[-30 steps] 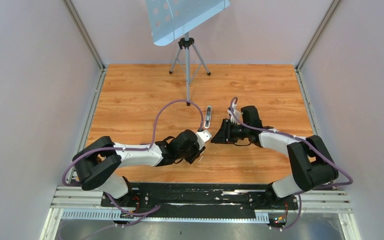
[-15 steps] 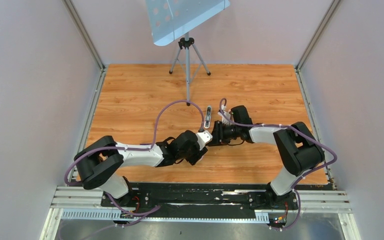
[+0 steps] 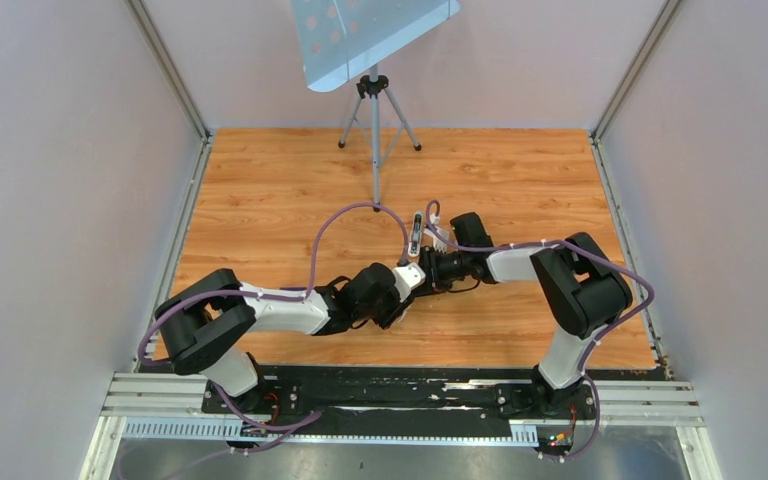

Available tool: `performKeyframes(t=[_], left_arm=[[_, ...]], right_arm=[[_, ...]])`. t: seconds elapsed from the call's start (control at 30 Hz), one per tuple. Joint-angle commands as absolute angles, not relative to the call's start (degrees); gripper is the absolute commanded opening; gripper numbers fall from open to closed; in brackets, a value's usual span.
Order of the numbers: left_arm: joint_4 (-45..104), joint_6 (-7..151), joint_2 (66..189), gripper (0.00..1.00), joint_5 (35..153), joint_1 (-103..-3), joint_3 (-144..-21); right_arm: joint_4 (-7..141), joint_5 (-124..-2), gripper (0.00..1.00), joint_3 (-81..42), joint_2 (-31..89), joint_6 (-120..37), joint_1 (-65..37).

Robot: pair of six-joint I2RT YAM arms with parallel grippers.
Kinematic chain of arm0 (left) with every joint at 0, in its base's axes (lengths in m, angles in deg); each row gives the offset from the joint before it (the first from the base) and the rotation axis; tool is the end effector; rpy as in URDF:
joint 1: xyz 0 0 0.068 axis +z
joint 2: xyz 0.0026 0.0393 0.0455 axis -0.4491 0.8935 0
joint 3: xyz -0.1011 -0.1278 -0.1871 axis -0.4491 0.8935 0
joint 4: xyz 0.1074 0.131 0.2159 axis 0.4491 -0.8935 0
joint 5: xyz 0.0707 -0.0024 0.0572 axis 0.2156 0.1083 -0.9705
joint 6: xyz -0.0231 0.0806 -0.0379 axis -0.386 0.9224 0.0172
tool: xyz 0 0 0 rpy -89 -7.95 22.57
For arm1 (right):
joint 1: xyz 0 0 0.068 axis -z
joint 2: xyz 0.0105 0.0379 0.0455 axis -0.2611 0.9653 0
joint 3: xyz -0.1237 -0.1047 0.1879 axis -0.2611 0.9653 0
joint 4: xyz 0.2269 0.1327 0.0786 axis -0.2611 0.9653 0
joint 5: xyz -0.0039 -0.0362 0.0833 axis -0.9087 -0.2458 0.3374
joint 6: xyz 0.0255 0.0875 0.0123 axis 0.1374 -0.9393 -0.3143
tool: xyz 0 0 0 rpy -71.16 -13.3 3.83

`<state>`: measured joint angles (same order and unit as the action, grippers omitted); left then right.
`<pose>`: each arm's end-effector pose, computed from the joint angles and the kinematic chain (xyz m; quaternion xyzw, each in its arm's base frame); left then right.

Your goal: Load the staples into the stapler

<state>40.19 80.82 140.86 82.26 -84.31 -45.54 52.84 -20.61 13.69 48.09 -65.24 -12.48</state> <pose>0.1838 -0.2800 0.0747 0.4045 0.8154 -0.1842 0.3709 0.2738 0.2145 0.0730 -0.1433 0.8394 0.5106 0.1192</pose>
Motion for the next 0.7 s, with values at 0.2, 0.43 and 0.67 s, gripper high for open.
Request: performKeyframes(t=[0.2, 0.43, 0.67], left_arm=[[42.9, 81.0, 141.4, 0.40, 83.3, -84.7, -43.8], [44.2, 80.9, 141.6, 0.40, 83.3, -84.8, -43.2], [44.9, 81.0, 141.8, 0.39, 83.1, -84.8, -42.9]], right_arm=[[52.3, -18.0, 0.29, 13.0, 50.1, -63.8, -13.5], [50.7, -15.9, 0.29, 13.1, 51.5, -64.5, -14.1], [49.9, -14.4, 0.29, 13.1, 52.5, -64.6, -14.8]])
